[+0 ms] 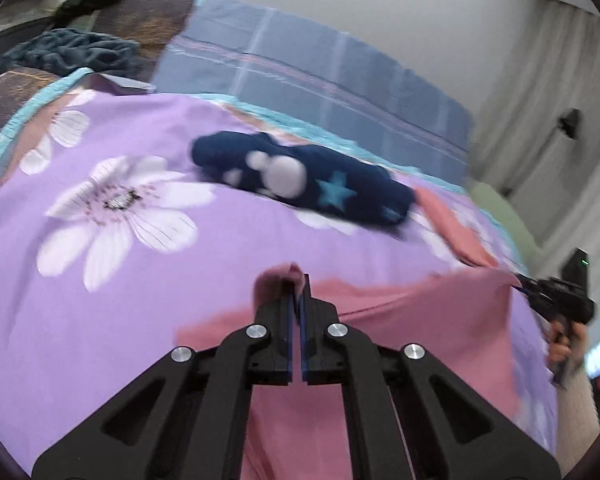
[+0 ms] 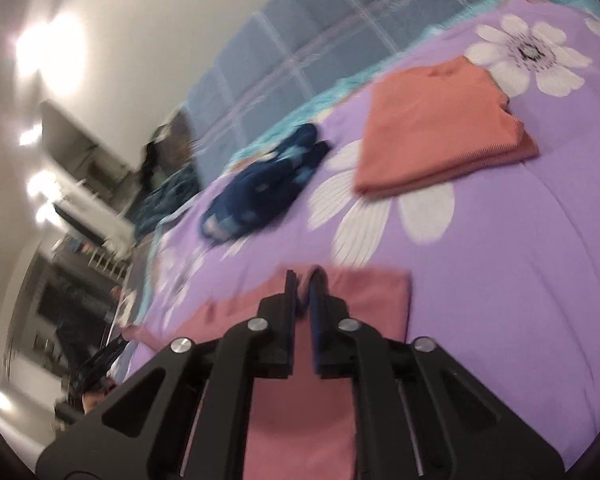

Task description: Fold small clothes

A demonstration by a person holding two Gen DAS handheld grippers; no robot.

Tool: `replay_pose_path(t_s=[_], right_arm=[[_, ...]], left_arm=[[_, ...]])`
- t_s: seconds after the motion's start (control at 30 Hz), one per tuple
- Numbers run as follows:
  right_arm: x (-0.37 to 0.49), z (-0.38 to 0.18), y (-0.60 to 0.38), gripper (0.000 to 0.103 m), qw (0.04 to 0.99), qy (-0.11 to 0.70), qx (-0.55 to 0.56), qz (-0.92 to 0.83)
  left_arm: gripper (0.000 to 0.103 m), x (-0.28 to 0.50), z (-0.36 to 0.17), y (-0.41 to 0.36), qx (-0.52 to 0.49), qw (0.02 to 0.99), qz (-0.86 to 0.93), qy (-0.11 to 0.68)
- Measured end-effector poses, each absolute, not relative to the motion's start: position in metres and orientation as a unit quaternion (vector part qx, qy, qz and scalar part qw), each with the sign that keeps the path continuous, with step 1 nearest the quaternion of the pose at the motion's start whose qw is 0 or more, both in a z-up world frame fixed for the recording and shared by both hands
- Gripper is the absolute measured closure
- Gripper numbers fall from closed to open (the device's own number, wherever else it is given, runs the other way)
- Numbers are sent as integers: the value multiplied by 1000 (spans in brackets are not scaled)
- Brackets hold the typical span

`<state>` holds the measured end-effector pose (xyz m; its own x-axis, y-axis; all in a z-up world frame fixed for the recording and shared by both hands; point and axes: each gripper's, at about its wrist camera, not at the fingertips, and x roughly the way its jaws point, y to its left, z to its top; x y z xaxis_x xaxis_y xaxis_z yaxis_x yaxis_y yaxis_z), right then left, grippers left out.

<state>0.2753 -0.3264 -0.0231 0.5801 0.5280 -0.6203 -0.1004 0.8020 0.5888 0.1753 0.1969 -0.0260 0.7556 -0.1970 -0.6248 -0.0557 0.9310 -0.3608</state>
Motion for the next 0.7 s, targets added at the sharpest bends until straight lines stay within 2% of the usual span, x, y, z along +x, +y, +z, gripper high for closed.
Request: replay_pose_path(t_s=[0.03, 0.07, 0.1, 0.23, 0.4, 0.43, 0.47, 0.5, 0.53, 0.6, 0.7], right_arm=[[280, -27, -325, 71, 852, 424, 253, 175], [284, -30, -322, 70, 850, 428, 248, 179], [285, -33, -319, 70, 850, 431, 239, 185], [283, -46, -314, 66, 863, 439, 173, 182], [298, -62, -307, 66, 856, 458, 158, 180], [302, -63, -302, 66, 856, 460, 150, 184], [305, -64, -297, 66, 856, 462, 142, 186], [307, -64, -293, 66, 856, 463, 133, 186], [310, -63, -287, 74, 859, 463, 119, 183], [311, -59, -279, 100, 867, 455, 96, 180], [299, -37, -281, 100, 884, 407, 112, 201]], left_arm=[[71, 186, -32, 200, -182, 914, -18, 362], [56, 190, -36, 202, -186, 910, -11, 371], [47, 192, -39, 202, -189, 908, -12, 374], [41, 190, -55, 196, -145, 909, -29, 389], [41, 205, -86, 196, -146, 884, -28, 443], [43, 208, -89, 194, -140, 884, -26, 445], [67, 212, -91, 192, -131, 887, -26, 442], [87, 214, -92, 190, -127, 889, -31, 438], [99, 215, -91, 189, -129, 890, -36, 436], [99, 210, -82, 187, -134, 901, -42, 411], [99, 194, -55, 181, -120, 922, -50, 366]])
